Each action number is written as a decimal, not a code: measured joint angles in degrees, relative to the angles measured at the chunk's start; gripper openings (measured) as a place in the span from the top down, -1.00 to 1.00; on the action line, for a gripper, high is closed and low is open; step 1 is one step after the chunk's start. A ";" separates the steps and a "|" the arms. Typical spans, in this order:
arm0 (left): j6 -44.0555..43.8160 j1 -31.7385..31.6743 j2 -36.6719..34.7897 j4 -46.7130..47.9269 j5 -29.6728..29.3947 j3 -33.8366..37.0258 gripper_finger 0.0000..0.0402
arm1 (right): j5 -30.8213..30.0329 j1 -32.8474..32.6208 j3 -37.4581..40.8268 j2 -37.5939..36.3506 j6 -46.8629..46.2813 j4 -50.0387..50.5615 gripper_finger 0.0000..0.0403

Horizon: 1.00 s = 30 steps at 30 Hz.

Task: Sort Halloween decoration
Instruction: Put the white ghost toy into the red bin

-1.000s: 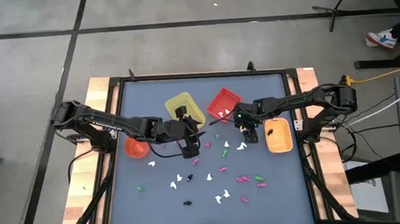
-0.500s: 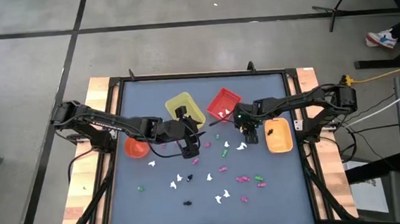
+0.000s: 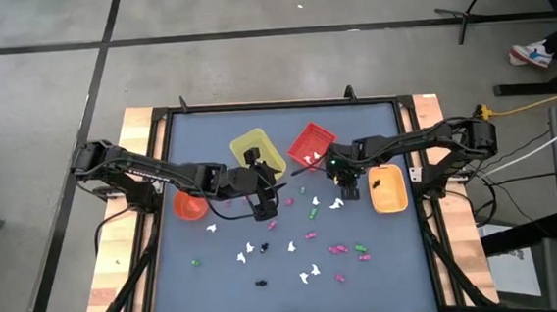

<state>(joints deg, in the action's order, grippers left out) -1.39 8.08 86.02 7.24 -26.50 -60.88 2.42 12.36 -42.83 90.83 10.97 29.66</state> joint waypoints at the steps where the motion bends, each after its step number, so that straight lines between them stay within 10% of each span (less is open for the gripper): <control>1: 0.00 0.00 0.00 0.00 0.00 0.00 0.20 | 0.03 0.00 0.00 0.00 0.00 0.01 0.47; 30: -1.07 0.65 -3.06 0.20 -0.02 -0.02 0.20 | 6.15 0.02 -7.12 0.31 0.02 9.29 0.57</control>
<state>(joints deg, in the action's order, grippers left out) -2.46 8.73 82.96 7.44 -26.52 -60.90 8.58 12.38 -49.95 91.13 10.99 38.95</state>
